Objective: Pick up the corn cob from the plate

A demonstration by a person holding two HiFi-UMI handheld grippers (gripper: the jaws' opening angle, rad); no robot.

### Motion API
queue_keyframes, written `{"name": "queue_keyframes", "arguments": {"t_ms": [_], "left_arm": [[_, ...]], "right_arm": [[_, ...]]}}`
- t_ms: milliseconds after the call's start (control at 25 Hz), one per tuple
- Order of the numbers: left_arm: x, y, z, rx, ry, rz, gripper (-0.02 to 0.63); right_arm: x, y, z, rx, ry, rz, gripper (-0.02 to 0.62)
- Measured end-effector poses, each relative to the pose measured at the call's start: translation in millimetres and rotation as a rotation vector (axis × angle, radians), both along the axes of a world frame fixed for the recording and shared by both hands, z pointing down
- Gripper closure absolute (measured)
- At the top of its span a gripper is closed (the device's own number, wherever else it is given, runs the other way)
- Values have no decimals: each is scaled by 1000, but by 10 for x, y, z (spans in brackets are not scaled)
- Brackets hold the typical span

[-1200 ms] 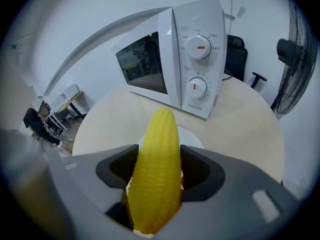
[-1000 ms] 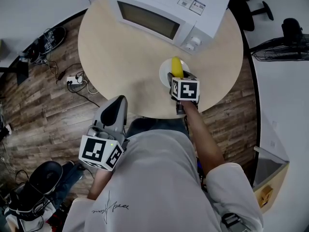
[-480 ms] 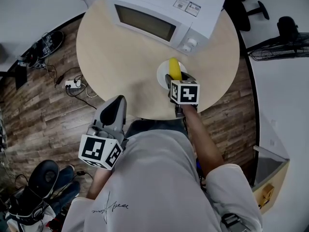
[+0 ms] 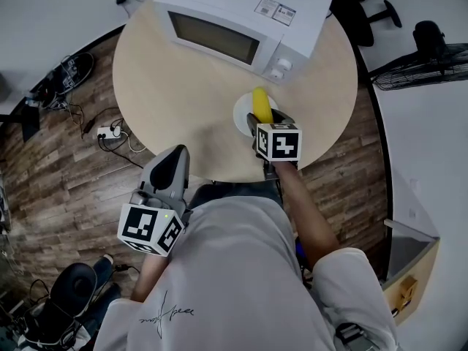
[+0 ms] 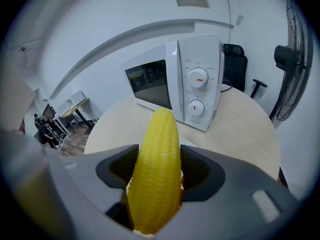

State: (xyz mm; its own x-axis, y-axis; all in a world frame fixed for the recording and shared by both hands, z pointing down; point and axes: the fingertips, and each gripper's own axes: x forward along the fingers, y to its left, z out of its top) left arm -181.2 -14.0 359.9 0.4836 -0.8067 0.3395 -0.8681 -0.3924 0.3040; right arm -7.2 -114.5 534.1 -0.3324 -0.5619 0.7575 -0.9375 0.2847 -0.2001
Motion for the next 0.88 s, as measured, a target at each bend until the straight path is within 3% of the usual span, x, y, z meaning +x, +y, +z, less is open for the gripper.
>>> {"name": "queue_keyframes", "arguments": {"t_ms": [880], "left_arm": [[87,0,-41,18,3,24,614]], "right_arm": [[23,65,-379,71,-56,0,322]]}}
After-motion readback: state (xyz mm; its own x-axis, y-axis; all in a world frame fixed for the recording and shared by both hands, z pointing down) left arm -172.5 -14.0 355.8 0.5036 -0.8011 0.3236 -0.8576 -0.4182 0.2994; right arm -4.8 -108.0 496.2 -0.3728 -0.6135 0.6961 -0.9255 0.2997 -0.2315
